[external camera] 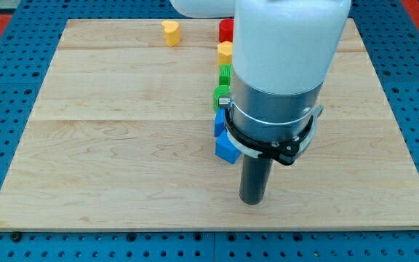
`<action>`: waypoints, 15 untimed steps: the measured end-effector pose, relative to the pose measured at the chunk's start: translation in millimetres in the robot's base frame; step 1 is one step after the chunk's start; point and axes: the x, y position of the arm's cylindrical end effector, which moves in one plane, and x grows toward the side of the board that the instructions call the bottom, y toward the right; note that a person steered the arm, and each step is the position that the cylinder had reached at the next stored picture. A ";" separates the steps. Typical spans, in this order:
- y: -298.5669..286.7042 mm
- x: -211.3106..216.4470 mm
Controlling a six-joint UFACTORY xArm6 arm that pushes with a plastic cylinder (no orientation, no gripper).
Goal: Move blue cube to the bottom right of the board
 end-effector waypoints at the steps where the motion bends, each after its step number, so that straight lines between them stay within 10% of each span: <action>1: 0.0 0.0; 10: -24.3 -18.6; 12: -150.5 -29.9; 15: -48.6 -85.1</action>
